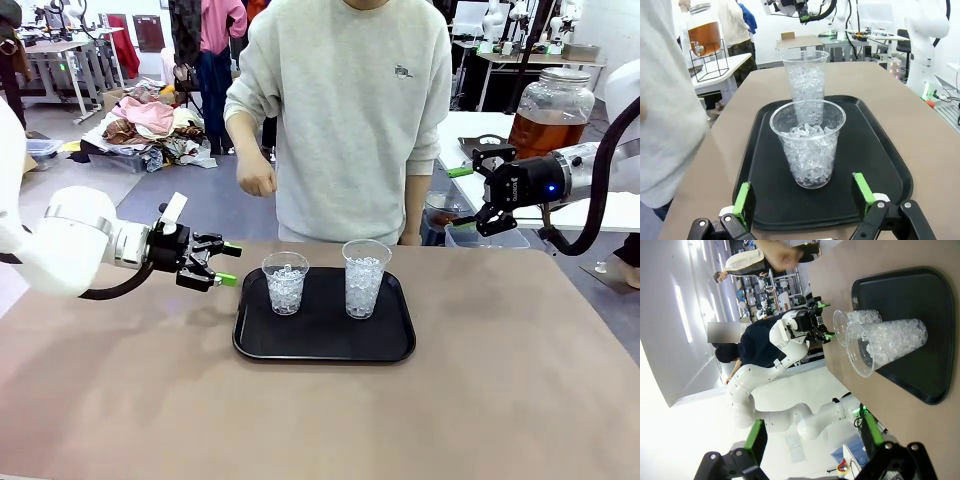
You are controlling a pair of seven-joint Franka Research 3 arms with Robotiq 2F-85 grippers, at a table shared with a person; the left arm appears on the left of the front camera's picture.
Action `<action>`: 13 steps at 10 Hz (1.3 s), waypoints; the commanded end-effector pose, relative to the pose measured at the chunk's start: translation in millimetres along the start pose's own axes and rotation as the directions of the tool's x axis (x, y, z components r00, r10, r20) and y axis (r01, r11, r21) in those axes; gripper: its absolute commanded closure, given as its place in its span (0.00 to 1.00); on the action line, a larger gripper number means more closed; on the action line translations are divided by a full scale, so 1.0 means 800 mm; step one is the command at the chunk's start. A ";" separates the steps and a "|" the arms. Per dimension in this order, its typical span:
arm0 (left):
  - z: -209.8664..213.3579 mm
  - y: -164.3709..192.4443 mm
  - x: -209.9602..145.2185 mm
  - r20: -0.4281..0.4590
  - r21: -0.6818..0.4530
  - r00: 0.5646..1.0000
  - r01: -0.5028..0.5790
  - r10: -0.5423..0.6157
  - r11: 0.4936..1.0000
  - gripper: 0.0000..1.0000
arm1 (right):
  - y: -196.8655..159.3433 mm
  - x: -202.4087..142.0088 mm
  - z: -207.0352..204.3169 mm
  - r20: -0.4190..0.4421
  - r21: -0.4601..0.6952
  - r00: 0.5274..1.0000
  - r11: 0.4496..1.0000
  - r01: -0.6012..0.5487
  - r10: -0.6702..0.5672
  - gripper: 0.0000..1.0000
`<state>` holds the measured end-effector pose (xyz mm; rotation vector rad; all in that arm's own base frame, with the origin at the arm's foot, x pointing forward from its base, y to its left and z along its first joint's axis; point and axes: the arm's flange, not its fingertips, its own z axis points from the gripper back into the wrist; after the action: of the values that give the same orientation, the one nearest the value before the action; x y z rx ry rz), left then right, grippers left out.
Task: Pour the drink into the iced cup.
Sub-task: Pick up the iced cup indicated by the human and present it to them.
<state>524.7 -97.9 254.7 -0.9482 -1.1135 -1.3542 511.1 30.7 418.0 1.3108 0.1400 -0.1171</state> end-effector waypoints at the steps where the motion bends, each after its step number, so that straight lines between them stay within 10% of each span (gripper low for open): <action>1: 0.002 -0.001 0.005 -0.004 0.005 1.000 0.006 -0.006 1.000 0.00 | 0.001 -0.001 0.000 0.001 0.001 1.000 1.000 0.000 0.000 0.00; 13: -0.052 -0.004 -0.016 0.055 0.026 0.998 -0.007 0.006 1.000 0.00 | 0.001 -0.001 0.000 0.001 0.001 1.000 1.000 0.000 0.000 0.00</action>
<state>521.9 -129.7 235.3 -0.9966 -1.1213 -1.3097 511.1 30.7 418.0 1.3108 0.1400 -0.1172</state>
